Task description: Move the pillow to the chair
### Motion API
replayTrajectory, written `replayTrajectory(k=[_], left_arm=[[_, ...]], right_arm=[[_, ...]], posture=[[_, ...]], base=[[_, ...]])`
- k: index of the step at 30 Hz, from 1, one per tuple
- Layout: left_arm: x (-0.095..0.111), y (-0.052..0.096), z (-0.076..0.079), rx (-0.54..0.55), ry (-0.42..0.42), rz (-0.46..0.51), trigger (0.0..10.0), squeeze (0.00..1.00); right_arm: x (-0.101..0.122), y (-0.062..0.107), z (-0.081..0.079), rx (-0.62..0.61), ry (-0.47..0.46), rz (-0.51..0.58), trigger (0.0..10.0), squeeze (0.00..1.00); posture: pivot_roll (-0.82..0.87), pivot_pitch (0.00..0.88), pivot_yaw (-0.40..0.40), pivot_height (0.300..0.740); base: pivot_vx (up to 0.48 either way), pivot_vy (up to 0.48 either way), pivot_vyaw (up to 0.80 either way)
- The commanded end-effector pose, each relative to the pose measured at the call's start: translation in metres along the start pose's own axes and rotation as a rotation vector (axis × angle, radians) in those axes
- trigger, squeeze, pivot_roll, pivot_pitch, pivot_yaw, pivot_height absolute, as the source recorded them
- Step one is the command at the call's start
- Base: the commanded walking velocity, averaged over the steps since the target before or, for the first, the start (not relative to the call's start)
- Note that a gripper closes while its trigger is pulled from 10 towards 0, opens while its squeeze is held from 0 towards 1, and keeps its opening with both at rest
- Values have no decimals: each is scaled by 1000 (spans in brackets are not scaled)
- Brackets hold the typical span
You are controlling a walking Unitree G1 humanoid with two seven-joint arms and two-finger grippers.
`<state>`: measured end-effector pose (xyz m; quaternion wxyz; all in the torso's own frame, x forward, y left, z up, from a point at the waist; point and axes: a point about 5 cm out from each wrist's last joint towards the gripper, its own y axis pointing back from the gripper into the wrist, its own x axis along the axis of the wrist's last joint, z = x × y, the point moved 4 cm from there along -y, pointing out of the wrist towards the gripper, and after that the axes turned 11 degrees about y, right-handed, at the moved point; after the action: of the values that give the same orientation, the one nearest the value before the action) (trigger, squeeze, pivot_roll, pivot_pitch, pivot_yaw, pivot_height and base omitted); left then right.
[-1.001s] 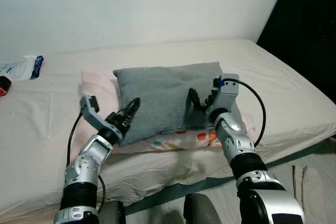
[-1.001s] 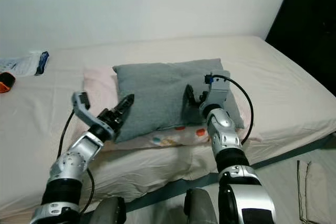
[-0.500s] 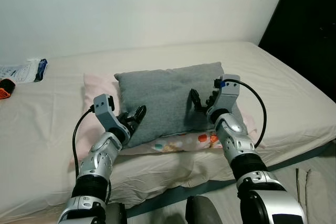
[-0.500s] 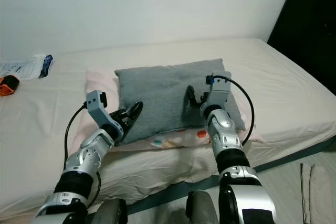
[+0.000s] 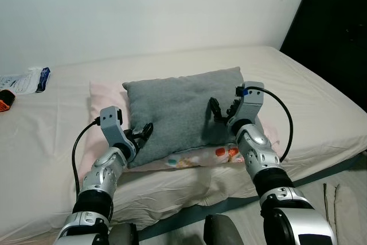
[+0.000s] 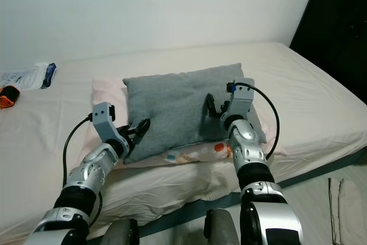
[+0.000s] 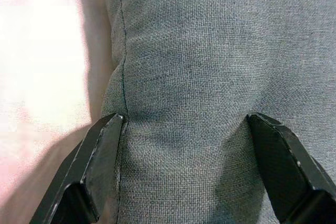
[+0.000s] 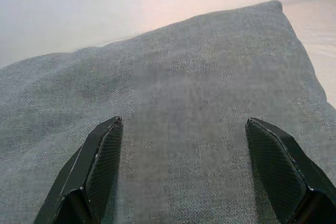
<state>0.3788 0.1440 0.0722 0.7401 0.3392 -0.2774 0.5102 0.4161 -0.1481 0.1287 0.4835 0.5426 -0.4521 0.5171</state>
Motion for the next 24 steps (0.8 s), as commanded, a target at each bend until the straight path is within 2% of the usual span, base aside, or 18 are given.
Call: replayTrajectory(k=[1, 6, 7, 9, 10, 11, 14, 15, 18, 19, 20, 21, 22, 23, 24], left_arm=[[-7, 4, -14, 48, 10, -31, 10000, 506], [-7, 4, -10, 25, 33, -38, 10000, 498], [-10, 3, -8, 17, 14, -55, 10000, 455], [-15, 3, -13, 52, -16, -78, 10000, 416], [-18, 3, -21, 116, -40, -96, 10000, 416], [-19, 3, -23, 129, -2, -101, 10000, 412], [-19, 2, -22, 129, 33, -103, 10000, 400], [-20, 0, -5, 37, 172, -110, 10000, 263], [-20, -1, 1, 2, 213, -115, 10000, 263], [-20, -2, 9, -28, 262, -120, 10000, 114], [-20, -2, 9, -28, 262, -120, 10000, 114], [-21, -4, 16, -57, 300, -123, 10000, 16], [-21, -6, 23, -81, 331, -119, 10000, 0], [-21, -6, 23, -81, 331, -119, 10000, 0], [-18, -9, 34, -123, 390, -108, 10000, 0]], right_arm=[[-4, 2, 4, -12, -20, -15, 10000, 0], [-4, 1, 2, -9, -21, -15, 10000, 0], [-4, 1, 1, -8, -21, -15, 10000, 0], [-3, 0, 1, -7, -21, -14, 10000, 0], [-3, 0, 1, -8, -20, -13, 10000, 0], [-3, 0, 2, -9, -19, -12, 10000, 0], [-2, 0, 3, -10, -19, -11, 10000, 0], [-3, 1, 5, -13, -19, -12, 10000, 0], [-3, 2, 6, -15, -19, -13, 10000, 0], [-4, 2, 6, -15, -19, -14, 10000, 0], [-4, 2, 6, -15, -19, -14, 10000, 0], [-4, 2, 6, -12, -16, -14, 10000, 0], [-3, 2, 6, -10, -14, -14, 10000, 0], [-3, 2, 6, -10, -14, -14, 10000, 0], [-3, 2, 6, -9, -13, -13, 10000, 0]], posture=[[-8, 0, -62, 601], [-5, 0, -63, 601], [-4, 0, -63, 601], [-5, 0, -63, 601], [-9, 0, -62, 601], [-10, 0, -62, 601], [-10, 0, -62, 601], [-8, 0, -66, 601], [-8, 0, -66, 601], [-9, 0, -67, 601], [-9, 0, -67, 601], [-9, 0, -67, 601], [-10, 0, -67, 601], [-10, 0, -67, 601], [-13, 0, -66, 601]], base=[[0, 0, 0], [0, 0, 0], [0, 0, 0], [0, 0, 0], [0, 0, 0], [0, 0, 0], [0, 0, 0], [0, 0, 0], [0, 0, 0], [0, 0, 0], [0, 0, 0], [0, 0, 0], [0, 0, 0], [0, 0, 0], [0, 0, 0]])
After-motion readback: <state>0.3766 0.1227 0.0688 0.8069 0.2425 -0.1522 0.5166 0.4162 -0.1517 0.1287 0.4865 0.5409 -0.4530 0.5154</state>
